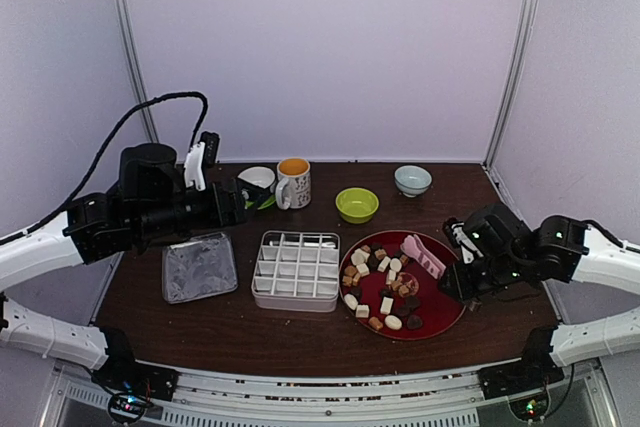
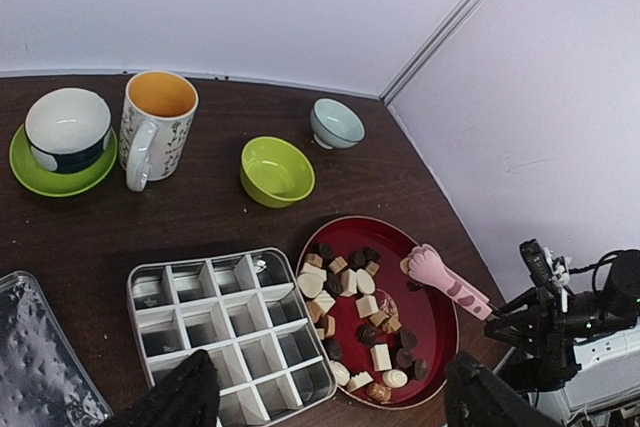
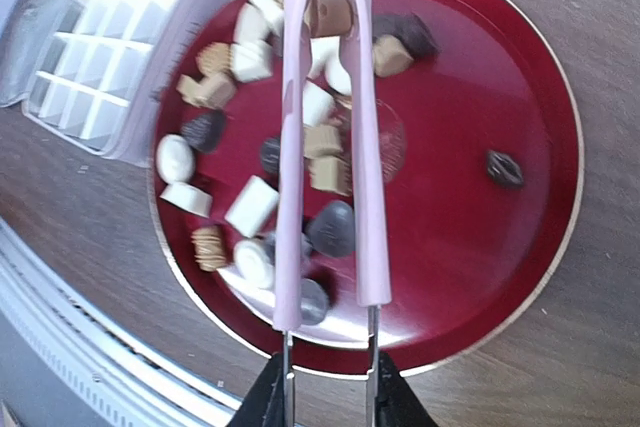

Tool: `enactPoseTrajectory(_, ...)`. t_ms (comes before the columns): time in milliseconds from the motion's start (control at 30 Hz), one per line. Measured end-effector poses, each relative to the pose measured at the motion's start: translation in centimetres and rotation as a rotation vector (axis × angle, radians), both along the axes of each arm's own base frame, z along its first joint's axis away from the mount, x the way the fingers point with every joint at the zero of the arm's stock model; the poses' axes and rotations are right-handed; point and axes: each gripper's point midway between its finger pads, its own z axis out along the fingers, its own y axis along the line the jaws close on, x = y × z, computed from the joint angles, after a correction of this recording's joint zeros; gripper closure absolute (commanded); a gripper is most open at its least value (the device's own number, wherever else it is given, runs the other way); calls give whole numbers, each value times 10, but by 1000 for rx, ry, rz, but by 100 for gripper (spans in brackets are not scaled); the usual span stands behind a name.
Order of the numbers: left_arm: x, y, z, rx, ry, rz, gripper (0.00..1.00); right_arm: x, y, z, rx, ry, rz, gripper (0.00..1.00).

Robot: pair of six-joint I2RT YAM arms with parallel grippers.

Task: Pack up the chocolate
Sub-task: Pick up the fake chocolate from the plate.

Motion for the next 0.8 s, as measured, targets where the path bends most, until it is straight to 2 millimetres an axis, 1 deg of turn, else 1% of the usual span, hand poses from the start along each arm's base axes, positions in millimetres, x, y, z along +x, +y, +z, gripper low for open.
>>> enactPoseTrajectory(67, 4, 3, -4, 1, 7, 8, 20, 2, 9, 7, 36, -15, 29, 77)
enactPoseTrajectory(133, 9, 9, -16, 8, 30, 21, 20, 4, 19, 16, 72, -32, 59, 77)
enactPoseTrajectory(267, 19, 29, -54, 34, 107, 56, 20, 10, 38, 30, 121, -62, 106, 77)
enactPoseTrajectory(367, 26, 46, -70, 50, 142, 87, 20, 18, 54, 38, 146, -77, 133, 77)
enactPoseTrajectory(500, 41, 72, -73, 57, 146, 133, 20, 27, 74, 40, 156, -75, 170, 77)
enactPoseTrajectory(600, 46, 85, -77, 80, 151, 154, 20, 34, 90, 37, 149, -66, 198, 77)
enactPoseTrajectory(733, 45, 85, -88, 125, 168, 121, 20, 45, 110, 30, 136, -49, 215, 77)
enactPoseTrajectory(800, 46, 82, -100, 157, 193, 103, 20, 50, 118, 28, 131, -44, 216, 77)
